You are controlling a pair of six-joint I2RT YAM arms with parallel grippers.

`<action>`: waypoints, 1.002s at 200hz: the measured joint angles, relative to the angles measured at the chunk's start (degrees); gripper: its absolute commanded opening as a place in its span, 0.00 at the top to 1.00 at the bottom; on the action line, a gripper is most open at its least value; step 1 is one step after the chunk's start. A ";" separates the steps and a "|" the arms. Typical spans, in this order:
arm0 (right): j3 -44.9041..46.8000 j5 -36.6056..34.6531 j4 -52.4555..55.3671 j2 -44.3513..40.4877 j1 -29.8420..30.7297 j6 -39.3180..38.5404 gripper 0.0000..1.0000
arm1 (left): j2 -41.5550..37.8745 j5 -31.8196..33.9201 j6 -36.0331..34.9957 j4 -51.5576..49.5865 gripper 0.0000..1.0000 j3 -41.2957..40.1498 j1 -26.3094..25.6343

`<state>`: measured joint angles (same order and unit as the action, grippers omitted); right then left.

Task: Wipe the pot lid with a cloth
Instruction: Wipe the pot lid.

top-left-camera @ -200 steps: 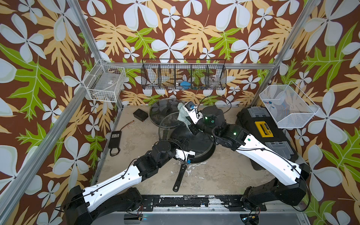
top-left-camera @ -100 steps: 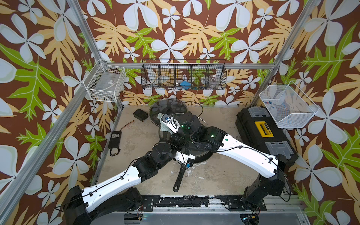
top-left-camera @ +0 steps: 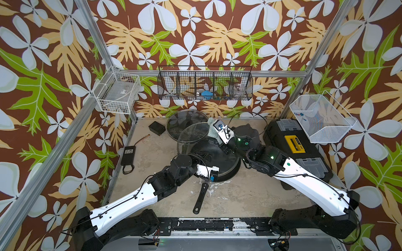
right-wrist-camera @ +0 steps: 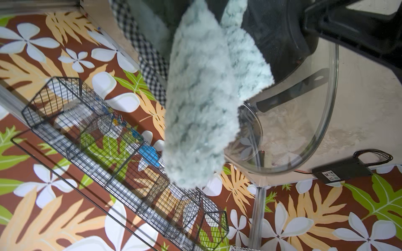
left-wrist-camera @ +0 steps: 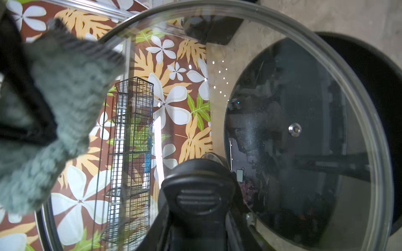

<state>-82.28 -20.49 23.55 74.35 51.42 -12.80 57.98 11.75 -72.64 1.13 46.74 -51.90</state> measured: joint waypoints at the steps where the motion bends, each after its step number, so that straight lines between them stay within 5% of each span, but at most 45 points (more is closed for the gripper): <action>1: 0.15 -0.02 -0.02 -0.15 -0.02 0.07 1.00 | 0.00 -0.02 0.33 0.00 1.00 0.07 0.00; 106: 19.12 4.90 -3.93 -11.91 3.96 10.47 1.00 | 3.08 7.26 51.60 9.79 1.00 4.22 0.00; 200: 21.59 9.81 -9.81 -6.60 6.36 13.86 1.00 | 5.40 9.57 76.89 9.86 1.00 8.81 0.07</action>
<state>-60.69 -10.68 13.74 67.75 57.78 1.06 63.37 21.32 4.25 10.98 55.55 -51.83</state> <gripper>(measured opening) 0.077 0.342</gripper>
